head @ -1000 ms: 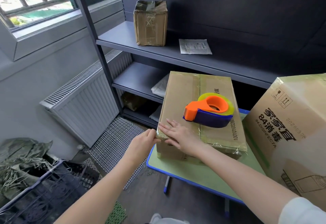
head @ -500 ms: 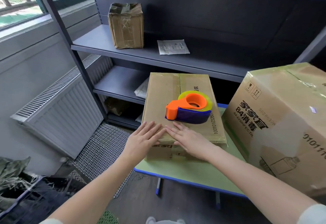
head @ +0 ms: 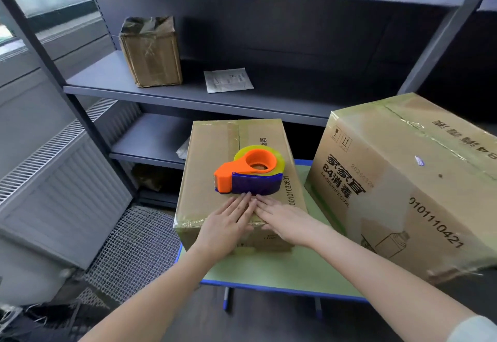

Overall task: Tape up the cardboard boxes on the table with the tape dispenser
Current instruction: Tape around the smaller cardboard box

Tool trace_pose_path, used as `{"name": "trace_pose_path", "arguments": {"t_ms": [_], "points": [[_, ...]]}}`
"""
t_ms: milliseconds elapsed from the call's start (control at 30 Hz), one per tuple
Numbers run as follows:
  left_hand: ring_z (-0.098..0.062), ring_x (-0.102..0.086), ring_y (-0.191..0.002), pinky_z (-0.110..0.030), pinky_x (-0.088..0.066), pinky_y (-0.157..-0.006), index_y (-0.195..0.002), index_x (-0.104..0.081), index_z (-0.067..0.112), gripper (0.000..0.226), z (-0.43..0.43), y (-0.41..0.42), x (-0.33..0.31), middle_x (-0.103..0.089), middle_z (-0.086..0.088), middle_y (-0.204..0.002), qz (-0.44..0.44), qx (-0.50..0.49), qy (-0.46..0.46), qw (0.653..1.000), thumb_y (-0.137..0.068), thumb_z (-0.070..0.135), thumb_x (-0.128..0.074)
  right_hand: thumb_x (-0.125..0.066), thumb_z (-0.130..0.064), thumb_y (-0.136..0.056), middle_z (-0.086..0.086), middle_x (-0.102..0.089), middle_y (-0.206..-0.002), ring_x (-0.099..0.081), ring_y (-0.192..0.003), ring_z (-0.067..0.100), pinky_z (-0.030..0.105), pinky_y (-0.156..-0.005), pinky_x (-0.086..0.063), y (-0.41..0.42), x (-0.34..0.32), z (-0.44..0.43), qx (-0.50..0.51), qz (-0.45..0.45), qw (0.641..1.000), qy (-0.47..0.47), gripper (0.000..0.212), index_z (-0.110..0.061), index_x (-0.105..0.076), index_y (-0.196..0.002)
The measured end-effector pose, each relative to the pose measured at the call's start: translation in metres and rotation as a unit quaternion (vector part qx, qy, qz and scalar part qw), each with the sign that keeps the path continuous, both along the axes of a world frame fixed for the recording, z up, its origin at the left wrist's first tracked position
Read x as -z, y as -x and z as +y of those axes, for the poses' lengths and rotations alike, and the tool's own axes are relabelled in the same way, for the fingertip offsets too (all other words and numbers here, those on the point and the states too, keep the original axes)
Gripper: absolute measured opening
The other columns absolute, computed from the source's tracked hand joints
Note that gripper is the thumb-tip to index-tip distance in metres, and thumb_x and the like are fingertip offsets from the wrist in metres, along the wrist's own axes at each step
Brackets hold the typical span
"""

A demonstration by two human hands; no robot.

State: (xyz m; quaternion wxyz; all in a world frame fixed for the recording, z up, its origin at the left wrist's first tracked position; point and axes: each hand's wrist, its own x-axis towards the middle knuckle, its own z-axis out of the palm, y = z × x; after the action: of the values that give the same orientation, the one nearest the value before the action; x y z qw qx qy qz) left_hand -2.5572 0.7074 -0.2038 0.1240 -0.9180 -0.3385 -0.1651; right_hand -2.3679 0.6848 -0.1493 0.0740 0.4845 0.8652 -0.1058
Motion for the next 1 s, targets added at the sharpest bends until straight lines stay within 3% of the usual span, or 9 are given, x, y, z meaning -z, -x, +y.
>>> {"name": "trace_pose_path", "arguments": {"t_ms": [200,267,333,400,533,633,833,933,1000], "points": [[-0.027,-0.052,-0.123,-0.039,-0.031,-0.112,-0.126,-0.054,-0.004,0.051,-0.004,-0.006,0.004,-0.053,-0.021,-0.132,0.003,0.004,-0.044,0.999,-0.103,0.024,-0.019,-0.043,-0.031,-0.099,0.005,-0.004,-0.159,-0.003,-0.146,0.014,0.030,-0.117,-0.017,-0.002,0.003,0.000,0.010,0.020,1.000,0.015,0.063,-0.011,-0.014,-0.151],[-0.026,-0.053,-0.123,-0.039,-0.029,-0.113,-0.125,-0.055,-0.006,0.045,-0.007,-0.017,0.004,-0.054,-0.020,-0.131,-0.011,0.022,-0.054,0.998,-0.095,0.015,-0.030,-0.041,-0.033,-0.100,0.004,-0.015,-0.158,-0.010,-0.146,0.013,0.032,-0.117,-0.020,-0.013,-0.003,0.000,0.019,0.066,0.996,0.050,0.055,-0.009,-0.028,-0.148],[-0.024,-0.056,-0.120,-0.037,-0.037,-0.107,-0.124,-0.057,-0.004,0.046,-0.008,-0.036,0.001,-0.057,-0.018,-0.129,-0.022,0.034,-0.051,0.998,-0.091,0.021,-0.036,-0.038,-0.029,-0.101,0.003,-0.034,-0.151,-0.026,-0.141,0.016,0.035,-0.112,-0.029,-0.031,-0.011,0.000,0.053,0.107,0.992,0.043,0.041,-0.010,-0.046,-0.137],[-0.022,-0.058,-0.117,-0.035,-0.042,-0.101,-0.122,-0.059,-0.003,0.053,-0.005,-0.058,-0.001,-0.060,-0.016,-0.125,-0.020,0.038,-0.032,0.999,-0.093,0.035,-0.035,-0.037,-0.023,-0.101,0.003,-0.043,-0.146,-0.033,-0.138,0.016,0.034,-0.109,-0.032,-0.051,-0.016,0.002,0.087,0.101,0.991,0.004,0.037,-0.011,-0.050,-0.134],[-0.021,-0.060,-0.114,-0.034,-0.043,-0.099,-0.122,-0.060,0.001,0.054,-0.001,-0.083,0.003,-0.061,-0.014,-0.124,-0.018,0.042,0.010,0.999,-0.092,0.037,-0.033,-0.037,-0.009,-0.099,-0.002,-0.030,-0.153,-0.024,-0.142,0.008,0.023,-0.113,-0.020,-0.081,-0.019,0.005,0.113,0.073,0.991,-0.022,0.048,-0.016,-0.035,-0.146],[-0.019,-0.059,-0.115,-0.033,-0.044,-0.099,-0.122,-0.061,0.003,0.047,-0.003,-0.087,0.005,-0.061,-0.013,-0.125,-0.028,0.068,0.005,0.997,-0.091,0.028,-0.037,-0.039,-0.002,-0.096,-0.004,-0.018,-0.157,-0.016,-0.144,0.008,0.022,-0.115,-0.017,-0.088,-0.012,-0.002,0.089,0.042,0.995,-0.002,0.060,-0.018,-0.021,-0.150],[-0.016,-0.065,-0.106,-0.028,-0.045,-0.096,-0.111,-0.069,0.006,0.048,-0.010,-0.106,-0.001,-0.067,-0.009,-0.115,-0.074,0.048,0.037,0.995,-0.084,0.032,-0.040,-0.046,-0.006,-0.095,0.003,-0.005,-0.159,-0.007,-0.146,0.011,0.019,-0.113,-0.009,-0.088,-0.012,-0.003,0.086,0.018,0.996,0.016,0.071,-0.011,-0.004,-0.152],[-0.017,-0.066,-0.104,-0.028,-0.046,-0.094,-0.109,-0.071,0.004,0.041,-0.012,-0.110,-0.002,-0.068,-0.010,-0.113,-0.104,0.038,0.025,0.994,-0.078,0.030,-0.065,-0.053,-0.009,-0.093,0.003,-0.004,-0.160,-0.007,-0.146,0.012,0.020,-0.113,-0.010,-0.088,-0.013,0.001,0.084,0.004,0.996,0.026,0.077,-0.011,-0.003,-0.151],[-0.018,-0.067,-0.102,-0.029,-0.049,-0.091,-0.105,-0.072,0.003,0.041,-0.013,-0.113,-0.001,-0.068,-0.012,-0.111,-0.116,0.031,0.026,0.992,-0.071,0.027,-0.067,-0.057,-0.011,-0.092,0.004,-0.004,-0.160,-0.008,-0.146,0.013,0.022,-0.114,-0.012,-0.087,-0.013,0.003,0.081,-0.005,0.996,0.028,0.080,-0.010,-0.003,-0.151]]}}
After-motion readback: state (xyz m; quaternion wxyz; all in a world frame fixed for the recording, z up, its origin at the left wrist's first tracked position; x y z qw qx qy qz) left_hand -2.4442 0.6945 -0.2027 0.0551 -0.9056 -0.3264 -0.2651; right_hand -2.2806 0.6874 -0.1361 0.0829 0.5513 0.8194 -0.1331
